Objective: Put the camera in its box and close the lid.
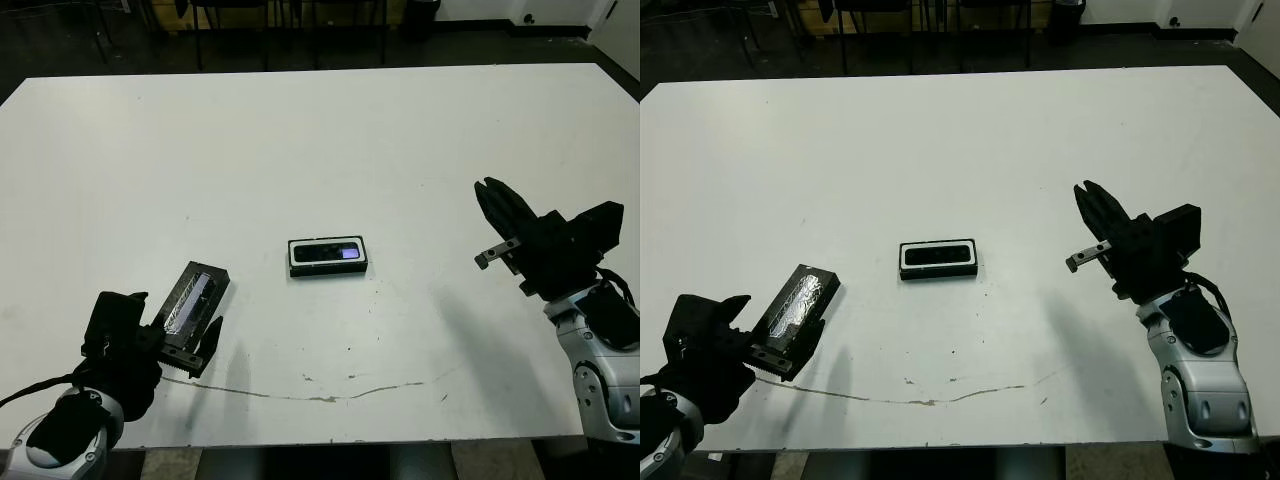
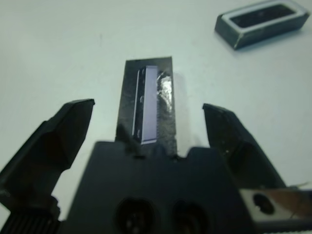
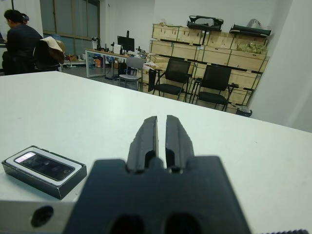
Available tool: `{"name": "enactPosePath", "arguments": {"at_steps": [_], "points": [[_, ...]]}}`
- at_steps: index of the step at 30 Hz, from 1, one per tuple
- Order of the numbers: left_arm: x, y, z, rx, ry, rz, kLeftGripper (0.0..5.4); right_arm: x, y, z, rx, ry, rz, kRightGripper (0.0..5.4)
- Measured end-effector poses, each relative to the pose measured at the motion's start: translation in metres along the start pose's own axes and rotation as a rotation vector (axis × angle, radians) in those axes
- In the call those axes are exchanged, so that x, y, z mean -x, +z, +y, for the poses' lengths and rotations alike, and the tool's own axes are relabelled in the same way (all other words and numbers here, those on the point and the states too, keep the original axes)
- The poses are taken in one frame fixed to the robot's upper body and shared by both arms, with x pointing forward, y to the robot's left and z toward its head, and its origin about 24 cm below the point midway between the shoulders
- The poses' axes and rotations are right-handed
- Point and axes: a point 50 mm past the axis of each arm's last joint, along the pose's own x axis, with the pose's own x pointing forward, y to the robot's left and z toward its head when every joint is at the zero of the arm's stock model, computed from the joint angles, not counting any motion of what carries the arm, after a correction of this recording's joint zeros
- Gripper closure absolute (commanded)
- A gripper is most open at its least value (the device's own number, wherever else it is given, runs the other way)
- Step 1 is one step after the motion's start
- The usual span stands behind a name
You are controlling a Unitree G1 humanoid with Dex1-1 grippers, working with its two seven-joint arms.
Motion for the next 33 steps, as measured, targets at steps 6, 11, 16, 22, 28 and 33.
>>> {"name": "enactPosePath", "arguments": {"at_steps": [6,11,16,22,28,33], "points": [[-0.003,-0.004,-0.003,-0.002,0.001,0.018,0.02,0.002,0.001,0.0,-0.034,-0.001,0.015,5.4],[-0.007,-0.008,-0.001,-0.045,0.0,0.048,0.02,0.003,0.002,0.001,-0.04,0.0,0.018,5.4],[-0.012,-0.013,-0.003,0.026,-0.01,0.066,0.02,0.003,0.003,0.001,-0.042,0.005,0.022,5.4],[-0.02,-0.024,0.001,0.19,0.002,0.07,0.02,0.004,0.006,0.0,-0.051,-0.001,0.028,5.4],[-0.025,-0.03,0.004,0.23,-0.027,0.046,0.32,0.005,0.004,-0.002,-0.044,-0.008,0.027,5.4],[-0.027,-0.034,0.008,0.22,-0.064,0.01,1.23,0.005,-0.002,-0.004,-0.049,-0.003,0.031,5.4]]}}
